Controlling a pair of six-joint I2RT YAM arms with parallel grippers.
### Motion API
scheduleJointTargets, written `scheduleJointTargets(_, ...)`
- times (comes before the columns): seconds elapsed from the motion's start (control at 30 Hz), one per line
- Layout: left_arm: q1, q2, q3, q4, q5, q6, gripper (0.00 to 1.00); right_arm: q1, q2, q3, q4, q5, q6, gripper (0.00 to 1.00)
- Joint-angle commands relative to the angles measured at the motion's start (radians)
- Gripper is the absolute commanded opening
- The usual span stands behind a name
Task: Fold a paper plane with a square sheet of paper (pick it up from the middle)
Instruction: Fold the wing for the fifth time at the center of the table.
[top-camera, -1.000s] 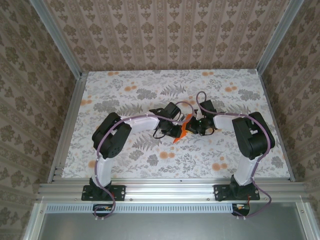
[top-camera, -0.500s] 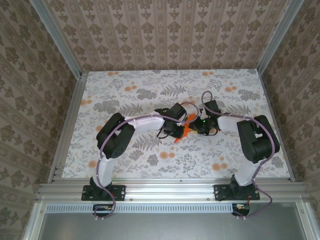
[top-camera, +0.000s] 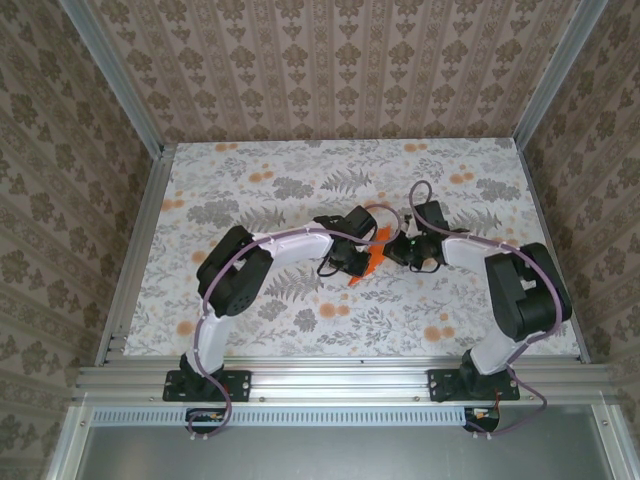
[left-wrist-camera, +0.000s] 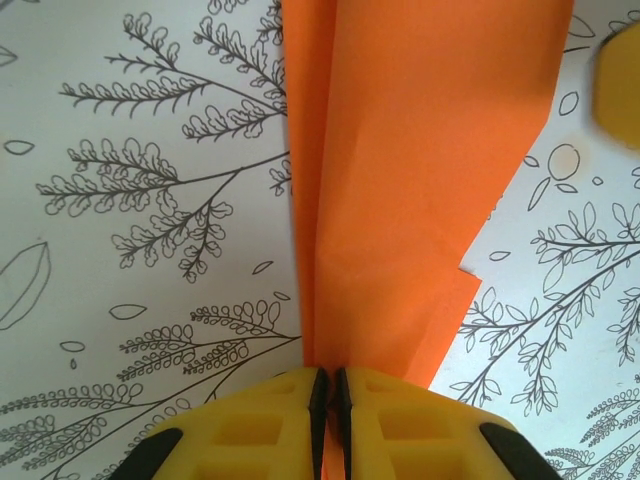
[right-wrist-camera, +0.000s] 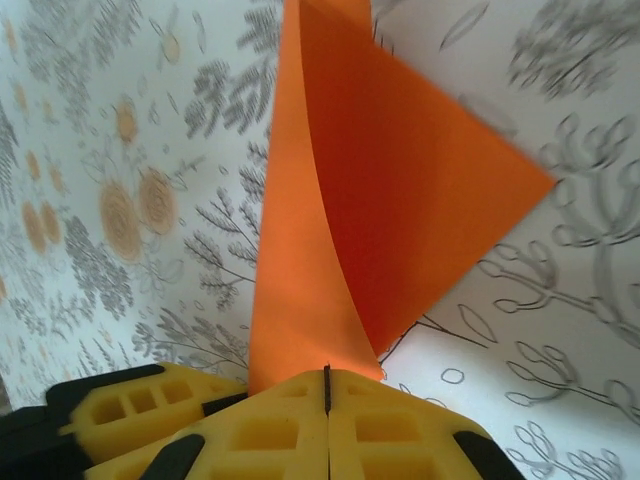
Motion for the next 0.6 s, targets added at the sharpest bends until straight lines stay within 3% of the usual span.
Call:
scheduleJointTargets(0.0, -0.018, 0.085, -0.033, -0.109, -0.015, -0.001, 0.15, 0.011, 0.054, 0.018, 0.038, -0.06, 0.024, 0.06)
scheduleJointTargets(0.27, -0.018, 0.083, -0.025, -0.11, -0.009, -0.004, 0.15, 0.012, 0.138, 0.044, 0.065, -0.088, 0.031, 0.05)
scheduleJointTargets(0.57, -0.019, 0.088, -0.014, -0.115, -0.009, -0.007, 0.14, 0.012, 0.116, 0.034, 0.127, -0.143, 0.038, 0.06)
